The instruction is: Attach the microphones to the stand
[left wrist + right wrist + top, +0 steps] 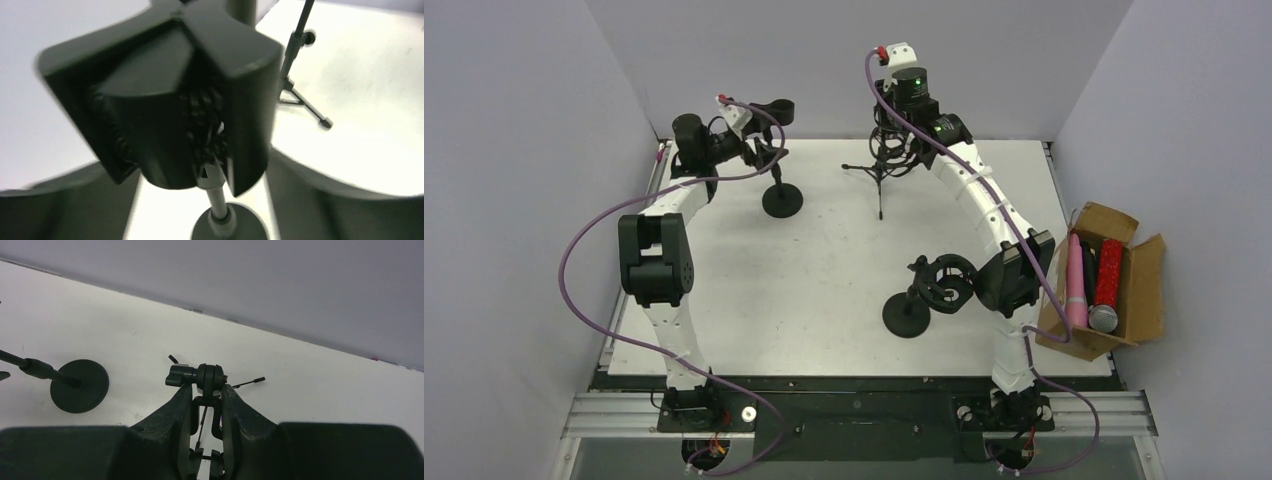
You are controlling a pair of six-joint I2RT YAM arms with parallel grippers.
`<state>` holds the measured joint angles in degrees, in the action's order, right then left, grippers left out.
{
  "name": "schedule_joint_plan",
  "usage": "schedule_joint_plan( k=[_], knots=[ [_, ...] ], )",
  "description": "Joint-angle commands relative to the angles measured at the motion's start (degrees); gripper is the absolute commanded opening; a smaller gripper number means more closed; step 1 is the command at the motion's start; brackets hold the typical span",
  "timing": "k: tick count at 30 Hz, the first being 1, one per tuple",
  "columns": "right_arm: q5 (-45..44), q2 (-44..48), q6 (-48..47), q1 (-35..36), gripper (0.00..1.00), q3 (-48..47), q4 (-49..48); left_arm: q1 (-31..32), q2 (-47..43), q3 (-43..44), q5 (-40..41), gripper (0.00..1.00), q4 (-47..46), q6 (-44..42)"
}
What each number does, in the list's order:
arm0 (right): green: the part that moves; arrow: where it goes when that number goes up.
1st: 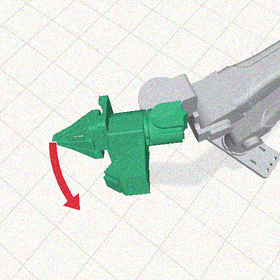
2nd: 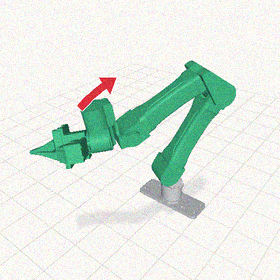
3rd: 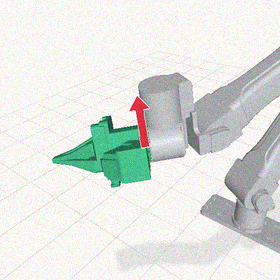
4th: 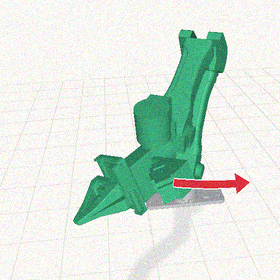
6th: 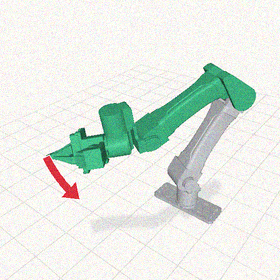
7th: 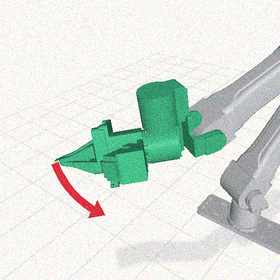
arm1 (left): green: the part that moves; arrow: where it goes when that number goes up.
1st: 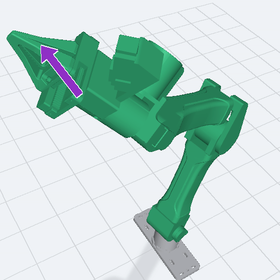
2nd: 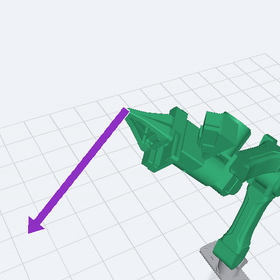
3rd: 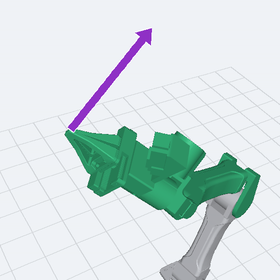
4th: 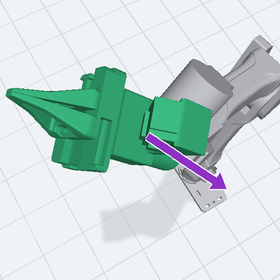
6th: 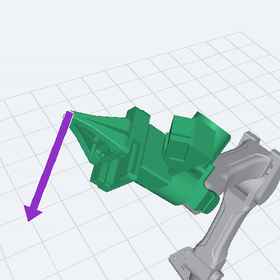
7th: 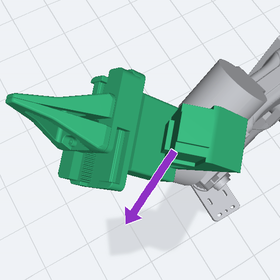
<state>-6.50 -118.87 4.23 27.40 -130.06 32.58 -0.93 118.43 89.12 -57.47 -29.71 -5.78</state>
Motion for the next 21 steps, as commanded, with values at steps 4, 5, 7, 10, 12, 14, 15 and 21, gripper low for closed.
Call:
schedule_joint_plan(
  k=[4, 5, 7, 10, 12, 14, 15, 21],
  knots=[
    [-0.1, -1.5, 4.7, -1.4, 0.03, -4.6, -3.2, -0.3, -3.5, -0.2, 0.3, 0.96, 1.0, 2.5],
    [0.4, -1.9, 5.9, -1.9, 0.06, -5.4, -2.8, -0.5, -3.9, -0.3, 0.5, 0.96, 1.8, 2.8],
    [1.1, -2.0, 7.3, -2.7, 0.14, -5.8, -2.4, -0.9, -5.2, -1.0, 0.6, 0.96, 5.2, 2.6],
    [1.3, -2.1, 8.1, -3.0, 0.31, -6.1, -1.8, -1.3, -8.7, -3.4, 1.9, 0.96, 13.4, -1.8],
    [1.3, -2.3, 8.3, -3.0, 0.44, -6.4, -1.3, -1.4, -11.1, -5.6, 4.8, 0.96, 19.0, -4.6],
    [1.5, -2.4, 8.3, -3.0, 0.56, -6.6, -0.8, -1.6, -13.5, -8.6, 7.3, 0.96, 21.9, -6.4],
    [1.5, -2.2, 8.2, -2.9, 0.62, -6.7, -0.6, -1.8, -15.1, -11.0, 8.2, 0.96, 22.3, -6.8],
    [-5.1, 3.0, 7.0, -1.6, 0.75, -4.7, 0.1, -2.2, -21.1, -14.9, 16.4, 0.96, 29.6, -2.7]
  ],
)
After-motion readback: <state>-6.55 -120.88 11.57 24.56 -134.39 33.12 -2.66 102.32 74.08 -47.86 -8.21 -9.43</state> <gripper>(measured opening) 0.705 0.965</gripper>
